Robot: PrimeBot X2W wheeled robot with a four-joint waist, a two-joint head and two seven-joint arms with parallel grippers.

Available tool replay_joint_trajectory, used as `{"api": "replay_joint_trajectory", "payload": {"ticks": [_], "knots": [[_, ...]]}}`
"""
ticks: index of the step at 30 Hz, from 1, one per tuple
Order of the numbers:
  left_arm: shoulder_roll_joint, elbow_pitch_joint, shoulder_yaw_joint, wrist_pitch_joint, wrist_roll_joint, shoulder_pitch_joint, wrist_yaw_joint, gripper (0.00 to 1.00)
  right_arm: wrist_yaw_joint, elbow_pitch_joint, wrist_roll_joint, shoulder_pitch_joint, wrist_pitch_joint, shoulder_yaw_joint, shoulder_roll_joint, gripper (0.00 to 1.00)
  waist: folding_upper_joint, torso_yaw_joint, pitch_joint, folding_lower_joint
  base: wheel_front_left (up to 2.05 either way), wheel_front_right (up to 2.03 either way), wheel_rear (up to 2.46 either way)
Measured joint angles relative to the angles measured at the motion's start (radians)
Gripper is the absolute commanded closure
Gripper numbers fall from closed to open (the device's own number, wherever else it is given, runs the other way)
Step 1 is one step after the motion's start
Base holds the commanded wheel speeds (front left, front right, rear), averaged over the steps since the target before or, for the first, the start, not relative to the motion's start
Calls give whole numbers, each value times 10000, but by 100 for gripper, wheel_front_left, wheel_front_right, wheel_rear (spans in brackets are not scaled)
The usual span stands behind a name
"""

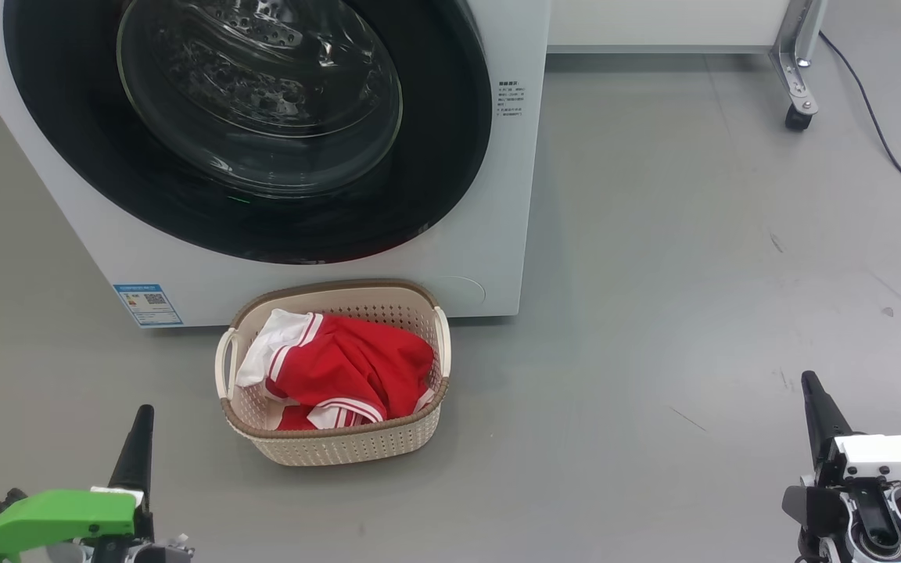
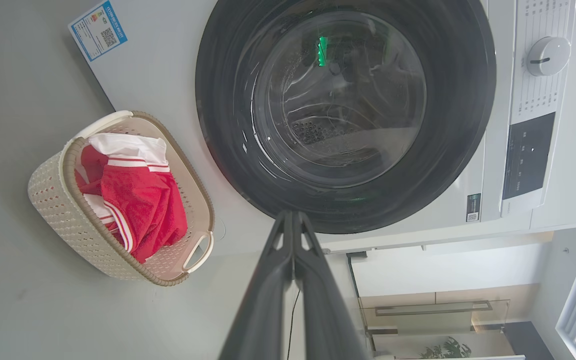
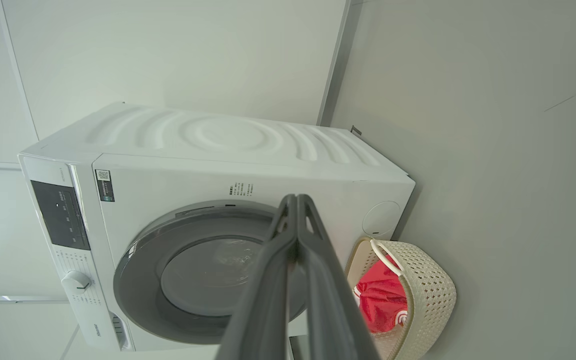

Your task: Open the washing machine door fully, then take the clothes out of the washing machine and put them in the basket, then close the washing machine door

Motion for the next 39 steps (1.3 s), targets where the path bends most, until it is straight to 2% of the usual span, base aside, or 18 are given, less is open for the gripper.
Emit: {"api": "replay_joint_trajectory", "payload": {"ticks": [8,39], "knots": [[-12,-40,192,244,-794,-18,0,100,81,67,1003,-155,242,-127,0,100,0,-26,-11,0,0,0,0],[-15,-48,245,268,-815,-90,0,100,81,77,1032,-175,284,-138,0,100,0,-25,-10,0,0,0,0]]}}
